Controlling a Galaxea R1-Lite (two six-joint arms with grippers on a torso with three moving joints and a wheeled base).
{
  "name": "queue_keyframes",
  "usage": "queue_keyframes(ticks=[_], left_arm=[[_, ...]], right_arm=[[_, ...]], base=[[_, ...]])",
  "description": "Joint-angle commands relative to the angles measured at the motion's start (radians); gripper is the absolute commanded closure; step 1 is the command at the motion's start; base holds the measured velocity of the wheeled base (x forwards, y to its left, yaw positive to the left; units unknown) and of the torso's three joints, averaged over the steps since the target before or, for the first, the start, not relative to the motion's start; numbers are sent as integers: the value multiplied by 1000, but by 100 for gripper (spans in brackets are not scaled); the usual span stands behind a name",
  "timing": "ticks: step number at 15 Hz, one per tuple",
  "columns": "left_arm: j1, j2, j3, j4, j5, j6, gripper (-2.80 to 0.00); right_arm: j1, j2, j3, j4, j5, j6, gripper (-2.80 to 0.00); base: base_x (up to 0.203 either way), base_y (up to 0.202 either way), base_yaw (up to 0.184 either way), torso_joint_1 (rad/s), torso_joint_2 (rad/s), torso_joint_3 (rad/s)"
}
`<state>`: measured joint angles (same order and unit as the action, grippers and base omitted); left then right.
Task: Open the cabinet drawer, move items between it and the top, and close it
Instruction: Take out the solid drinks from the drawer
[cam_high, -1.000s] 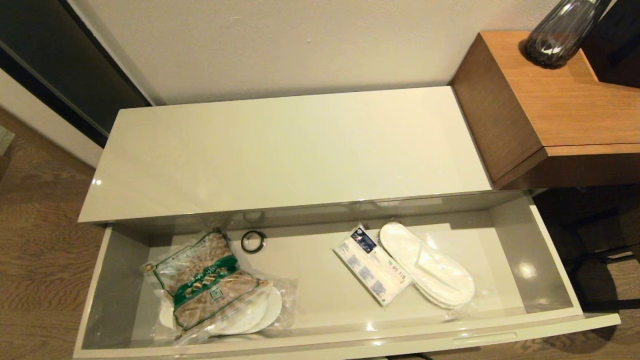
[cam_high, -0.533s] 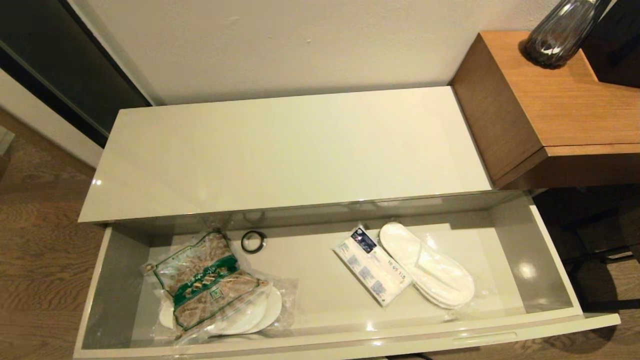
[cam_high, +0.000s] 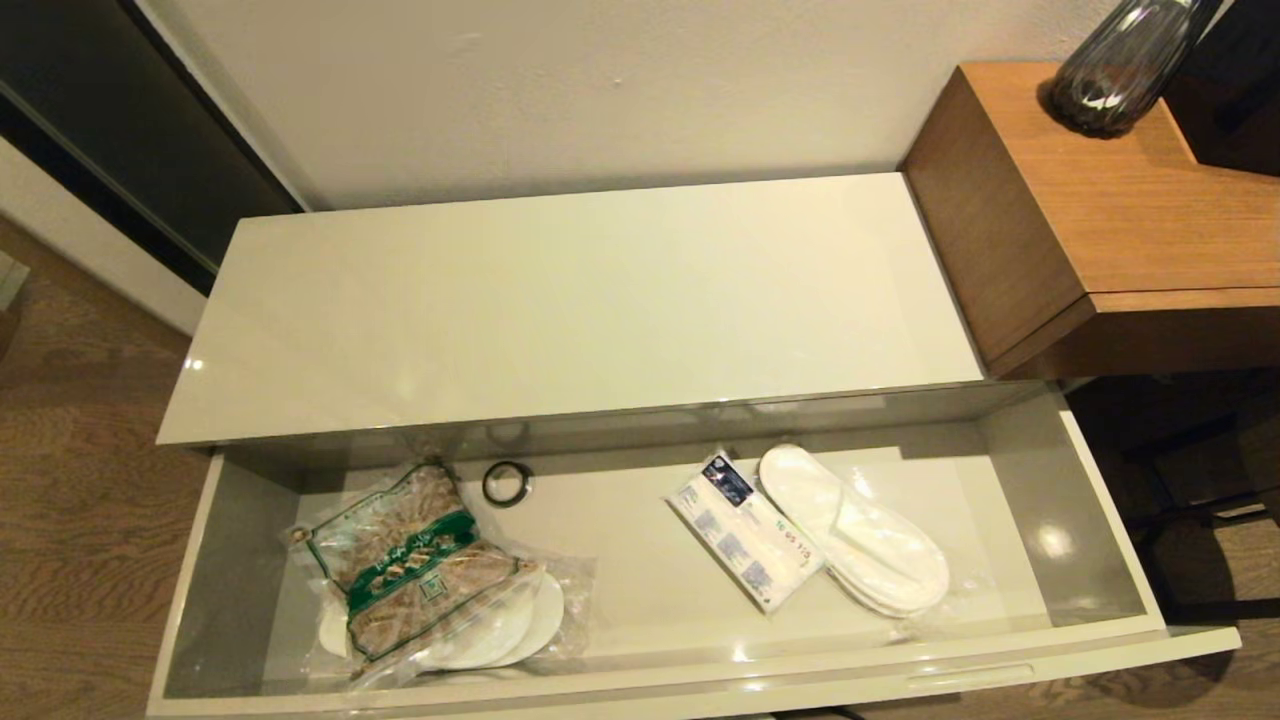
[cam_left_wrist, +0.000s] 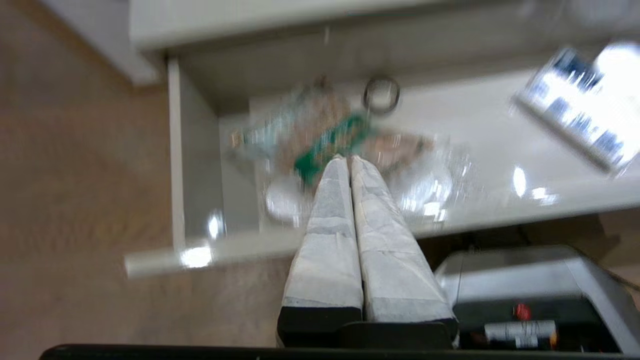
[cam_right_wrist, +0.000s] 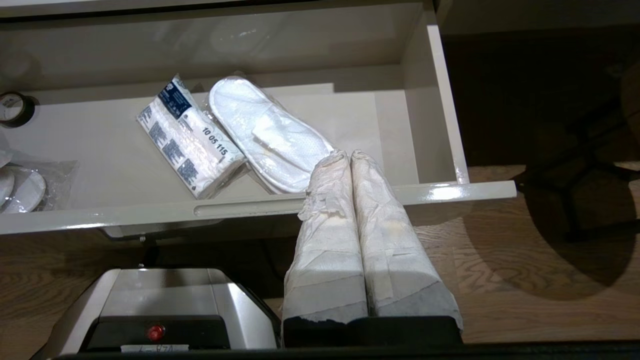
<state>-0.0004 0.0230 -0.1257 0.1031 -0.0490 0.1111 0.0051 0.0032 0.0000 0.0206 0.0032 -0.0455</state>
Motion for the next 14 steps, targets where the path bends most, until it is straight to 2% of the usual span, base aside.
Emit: queue_keyframes(ticks=[1, 4, 8, 12, 14], left_arm=[[2, 112, -101, 16, -59, 15, 0], [38, 391, -219, 25, -130, 20, 0], [62, 893, -402, 21, -142, -36, 0], [39, 1363, -663, 16, -75, -35, 0], [31, 1552, -773, 14, -26, 53, 0]], right_arm=[[1, 1, 2, 1, 0, 0, 0], [1, 1, 2, 1, 1, 0, 0], [1, 1, 2, 1, 1, 0, 0], [1, 1, 2, 1, 1, 0, 0], [1, 1, 2, 1, 1, 0, 0]], base=[[0, 0, 0, 0, 0, 0], [0, 0, 0, 0, 0, 0], [0, 0, 0, 0, 0, 0], [0, 0, 0, 0, 0, 0], [0, 0, 0, 0, 0, 0]])
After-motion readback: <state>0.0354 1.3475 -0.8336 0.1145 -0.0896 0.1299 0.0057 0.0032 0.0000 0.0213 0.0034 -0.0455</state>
